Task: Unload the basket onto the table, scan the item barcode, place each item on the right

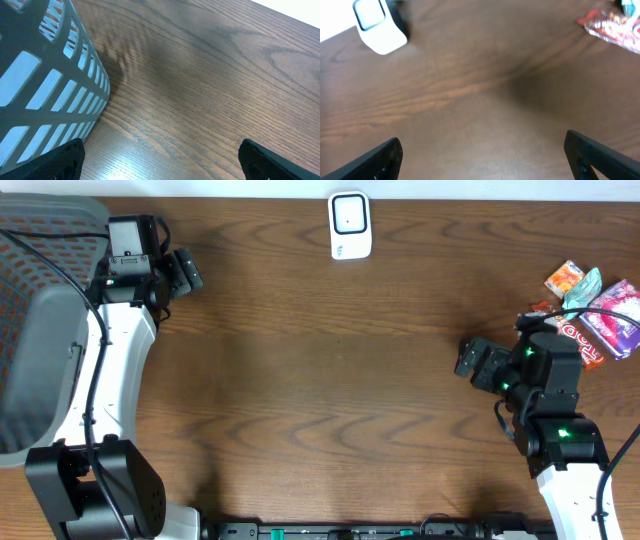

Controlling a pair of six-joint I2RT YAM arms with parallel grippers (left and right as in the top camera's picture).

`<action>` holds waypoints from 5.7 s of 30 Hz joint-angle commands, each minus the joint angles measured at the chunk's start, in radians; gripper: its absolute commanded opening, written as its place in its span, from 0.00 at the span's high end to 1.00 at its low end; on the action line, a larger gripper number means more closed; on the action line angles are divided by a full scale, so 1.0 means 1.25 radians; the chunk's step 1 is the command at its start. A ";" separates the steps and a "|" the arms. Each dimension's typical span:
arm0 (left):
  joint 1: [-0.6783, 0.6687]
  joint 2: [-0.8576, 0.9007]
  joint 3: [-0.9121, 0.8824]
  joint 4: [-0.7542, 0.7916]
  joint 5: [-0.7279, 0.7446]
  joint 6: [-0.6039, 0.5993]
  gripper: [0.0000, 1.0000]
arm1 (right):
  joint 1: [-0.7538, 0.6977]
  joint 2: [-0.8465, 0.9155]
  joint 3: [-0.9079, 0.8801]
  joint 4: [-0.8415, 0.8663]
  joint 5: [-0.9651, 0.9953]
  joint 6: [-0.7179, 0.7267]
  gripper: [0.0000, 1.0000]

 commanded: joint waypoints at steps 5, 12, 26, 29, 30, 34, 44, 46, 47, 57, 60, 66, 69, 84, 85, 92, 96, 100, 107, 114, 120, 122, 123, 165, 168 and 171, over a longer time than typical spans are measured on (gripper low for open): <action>0.003 0.004 0.004 -0.002 -0.007 -0.007 0.02 | 0.008 -0.003 -0.003 -0.073 0.005 -0.009 0.01; 0.003 0.004 0.004 -0.002 -0.007 -0.007 0.02 | 0.008 -0.002 -0.003 -0.083 0.005 -0.009 0.01; 0.003 0.004 0.004 -0.002 -0.007 -0.007 0.02 | 0.040 -0.014 -0.009 -0.067 0.001 -0.095 0.01; 0.003 0.004 0.004 -0.002 -0.007 -0.007 0.02 | 0.054 -0.040 -0.028 -0.040 0.001 -0.124 0.01; 0.003 0.004 0.004 -0.002 -0.007 -0.007 0.02 | 0.058 -0.055 -0.039 -0.030 0.002 -0.124 0.01; 0.003 0.004 0.004 -0.002 -0.007 -0.007 0.02 | 0.059 -0.115 -0.094 0.015 0.002 -0.124 0.01; 0.003 0.004 0.004 -0.002 -0.007 -0.007 0.02 | 0.058 -0.336 -0.323 0.191 -0.008 -0.123 0.01; 0.003 0.004 0.004 -0.002 -0.007 -0.007 0.02 | 0.058 -0.385 -0.363 0.219 -0.008 -0.124 0.01; 0.003 0.004 0.004 -0.002 -0.007 -0.007 0.02 | 0.058 -0.409 -0.383 0.233 -0.008 -0.123 0.01; 0.003 0.004 0.004 -0.002 -0.007 -0.007 0.02 | 0.057 -0.612 -0.526 0.290 -0.020 -0.124 0.01; 0.003 0.004 0.004 -0.002 -0.007 -0.007 0.02 | 0.057 -0.642 -0.549 0.291 -0.020 -0.124 0.01; 0.003 0.004 0.004 -0.002 -0.007 -0.007 0.02 | 0.056 -0.686 -0.569 0.297 -0.023 -0.141 0.01; 0.003 0.004 0.004 -0.002 -0.007 -0.007 0.02 | 0.056 -0.706 -0.569 0.296 -0.025 -0.151 0.01; 0.003 0.004 0.004 -0.002 -0.007 -0.007 0.02 | 0.054 -0.763 -0.574 0.299 -0.025 -0.157 0.01; 0.003 0.004 0.004 -0.002 -0.007 -0.007 0.02 | 0.054 -0.767 -0.574 0.299 -0.025 -0.157 0.01; 0.003 0.004 0.004 -0.002 -0.007 -0.007 0.02 | 0.052 -0.767 -0.574 0.300 -0.024 -0.157 0.01; 0.003 0.004 0.004 -0.002 -0.007 -0.007 0.02 | 0.052 -0.767 -0.578 0.309 -0.022 -0.166 0.01; 0.003 0.004 0.004 -0.002 -0.007 -0.007 0.02 | 0.052 -0.767 -0.580 0.314 -0.022 -0.172 0.01; 0.003 0.004 0.004 -0.002 -0.007 -0.007 0.02 | 0.051 -0.767 -0.581 0.314 -0.013 -0.172 0.01; 0.003 0.004 0.004 -0.002 -0.007 -0.007 0.02 | 0.051 -0.767 -0.581 0.312 -0.011 -0.171 0.01; 0.003 0.004 0.004 -0.002 -0.007 -0.007 0.02 | 0.050 -0.767 -0.581 0.312 -0.017 -0.171 0.01; 0.003 0.004 0.004 -0.002 -0.007 -0.007 0.02 | 0.046 -0.767 -0.581 0.312 -0.017 -0.171 0.01; 0.003 0.004 0.004 -0.002 -0.007 -0.007 0.02 | 0.043 -0.767 -0.581 0.312 -0.017 -0.171 0.01; 0.003 0.004 0.004 -0.002 -0.007 -0.007 0.02 | -0.018 -0.767 -0.581 0.311 -0.016 -0.290 0.01; 0.003 0.004 0.004 -0.002 -0.007 -0.007 0.02 | -0.018 -0.767 -0.581 0.311 -0.016 -0.291 0.01; 0.003 0.004 0.004 -0.002 -0.007 -0.007 0.02 | -0.017 -0.767 -0.581 0.311 -0.016 -0.291 0.01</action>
